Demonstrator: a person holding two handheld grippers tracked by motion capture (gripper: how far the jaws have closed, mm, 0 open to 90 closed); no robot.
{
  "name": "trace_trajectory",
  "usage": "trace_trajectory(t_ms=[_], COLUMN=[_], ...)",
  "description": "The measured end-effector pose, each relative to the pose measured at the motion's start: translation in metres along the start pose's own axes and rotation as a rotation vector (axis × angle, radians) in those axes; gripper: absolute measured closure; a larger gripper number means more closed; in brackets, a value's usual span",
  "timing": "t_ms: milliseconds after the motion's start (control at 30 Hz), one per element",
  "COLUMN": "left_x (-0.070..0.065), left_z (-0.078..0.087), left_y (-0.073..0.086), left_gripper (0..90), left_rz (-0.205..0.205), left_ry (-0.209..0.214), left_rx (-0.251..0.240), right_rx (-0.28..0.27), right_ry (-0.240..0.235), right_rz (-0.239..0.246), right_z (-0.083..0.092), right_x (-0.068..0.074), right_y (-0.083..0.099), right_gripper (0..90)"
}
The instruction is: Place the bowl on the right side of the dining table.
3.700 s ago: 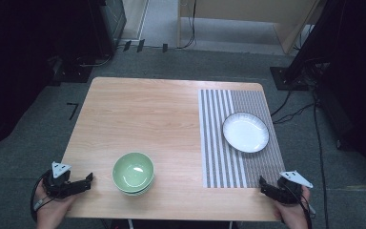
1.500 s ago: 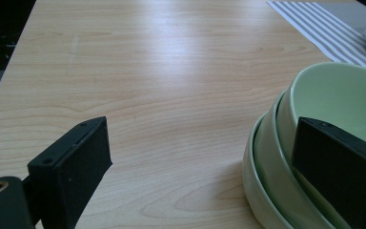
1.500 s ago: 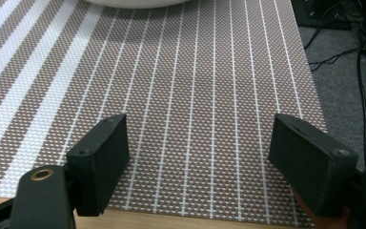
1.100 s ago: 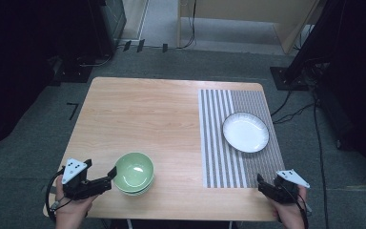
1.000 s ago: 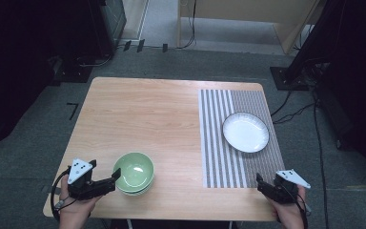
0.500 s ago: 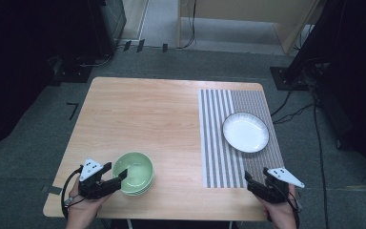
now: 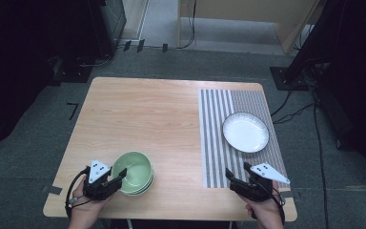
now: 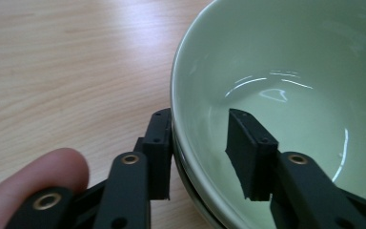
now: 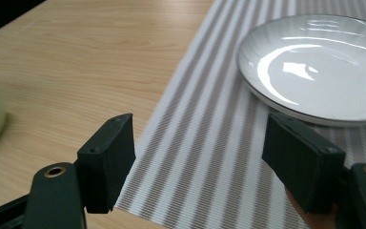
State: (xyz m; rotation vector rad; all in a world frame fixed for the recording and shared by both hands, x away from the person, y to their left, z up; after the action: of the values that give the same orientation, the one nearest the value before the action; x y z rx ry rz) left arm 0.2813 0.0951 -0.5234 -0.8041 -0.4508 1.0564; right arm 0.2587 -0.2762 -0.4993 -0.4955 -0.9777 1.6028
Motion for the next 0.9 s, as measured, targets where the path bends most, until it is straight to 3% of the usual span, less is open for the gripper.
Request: trace_trajectory(t_ms=[67, 100, 133, 233, 267, 333, 367, 400, 533, 900], left_x=[0.002, 0.003, 0.004, 0.003, 0.003, 0.003, 0.003, 0.002, 0.002, 0.000], left_z=[0.001, 0.002, 0.002, 0.002, 0.003, 0.003, 0.003, 0.003, 0.004, 0.007], left_y=[-0.002, -0.002, -0.003, -0.004, -0.004, -0.005, -0.006, -0.006, -0.009, -0.015], left_gripper=[70.8, 70.8, 73.7, 74.3, 74.8, 75.2, 75.8, 75.8, 76.8, 78.6], left_rz=[-0.009, -0.011, -0.007, -0.013, -0.017, -0.025, -0.027, -0.028, -0.051, -0.076], left_ry=[-0.024, -0.029, -0.029, -0.032, -0.037, -0.044, -0.049, -0.051, -0.070, -0.086], left_rx=[-0.011, -0.015, -0.025, -0.027, -0.032, -0.041, -0.046, -0.050, -0.062, -0.088], right_rx=[-0.001, -0.001, 0.004, 0.006, 0.009, 0.011, 0.013, 0.013, 0.017, 0.024], right_ry=[-0.025, -0.025, -0.044, -0.063, -0.082, -0.087, -0.111, -0.111, -0.153, -0.196], right_rz=[0.022, 0.022, 0.038, 0.052, 0.073, 0.082, 0.100, 0.100, 0.133, 0.162], right_z=[-0.005, -0.005, -0.009, -0.014, -0.019, -0.022, -0.028, -0.028, -0.040, -0.054], right_x=[0.017, 0.017, 0.029, 0.041, 0.054, 0.059, 0.074, 0.074, 0.106, 0.144], right_y=[-0.007, -0.007, -0.011, -0.015, -0.018, -0.019, -0.023, -0.023, -0.027, -0.032], right_gripper=[26.6, 26.6, 26.7, 27.2, 27.6, 27.7, 27.9, 27.9, 28.0, 28.3])
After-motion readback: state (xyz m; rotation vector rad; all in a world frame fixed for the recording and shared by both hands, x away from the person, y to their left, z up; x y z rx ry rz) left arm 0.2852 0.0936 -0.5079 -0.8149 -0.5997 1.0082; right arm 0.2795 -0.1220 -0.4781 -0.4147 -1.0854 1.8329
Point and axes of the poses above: each handheld gripper's, and its own axes: z roughly backward along the jaws, y roughly out of its underside, x roughly to its left, the point moved 10 cm from there along -z, roughly forward along the jaws, and after that the axes turned 3 degrees about x, right-handed, at the moved point
